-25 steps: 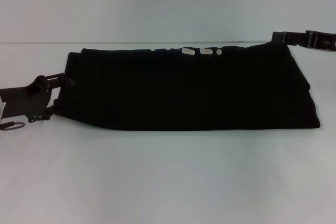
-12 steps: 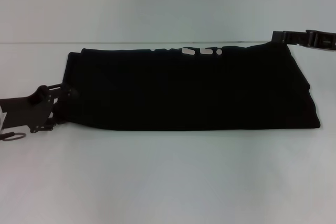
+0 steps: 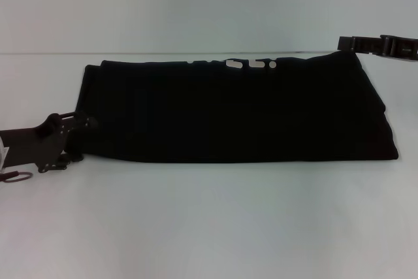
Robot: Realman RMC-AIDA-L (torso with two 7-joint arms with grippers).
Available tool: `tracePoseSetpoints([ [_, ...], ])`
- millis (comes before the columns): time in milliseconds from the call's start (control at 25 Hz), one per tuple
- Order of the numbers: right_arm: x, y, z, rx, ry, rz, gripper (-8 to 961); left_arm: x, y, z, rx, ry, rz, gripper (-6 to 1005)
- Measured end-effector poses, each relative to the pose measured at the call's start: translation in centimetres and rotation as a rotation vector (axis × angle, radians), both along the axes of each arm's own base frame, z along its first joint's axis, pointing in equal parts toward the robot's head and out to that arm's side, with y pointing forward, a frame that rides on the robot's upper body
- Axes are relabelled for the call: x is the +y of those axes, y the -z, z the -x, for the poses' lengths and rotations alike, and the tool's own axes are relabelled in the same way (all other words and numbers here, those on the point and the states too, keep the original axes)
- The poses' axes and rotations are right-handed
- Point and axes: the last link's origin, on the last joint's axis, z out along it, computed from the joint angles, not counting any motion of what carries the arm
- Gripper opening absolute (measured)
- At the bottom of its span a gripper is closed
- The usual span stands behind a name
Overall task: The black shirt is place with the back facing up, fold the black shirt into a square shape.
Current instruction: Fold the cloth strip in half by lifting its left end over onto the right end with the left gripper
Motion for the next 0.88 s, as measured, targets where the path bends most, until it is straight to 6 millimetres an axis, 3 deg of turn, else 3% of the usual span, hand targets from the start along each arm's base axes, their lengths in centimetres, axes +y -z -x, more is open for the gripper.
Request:
tracePoseSetpoints([
  [880, 0.19, -0.03, 0.04, -0.004, 0.003, -0.008, 623, -0.01, 0.33, 0.29, 0.008, -0.024, 0.002, 844],
])
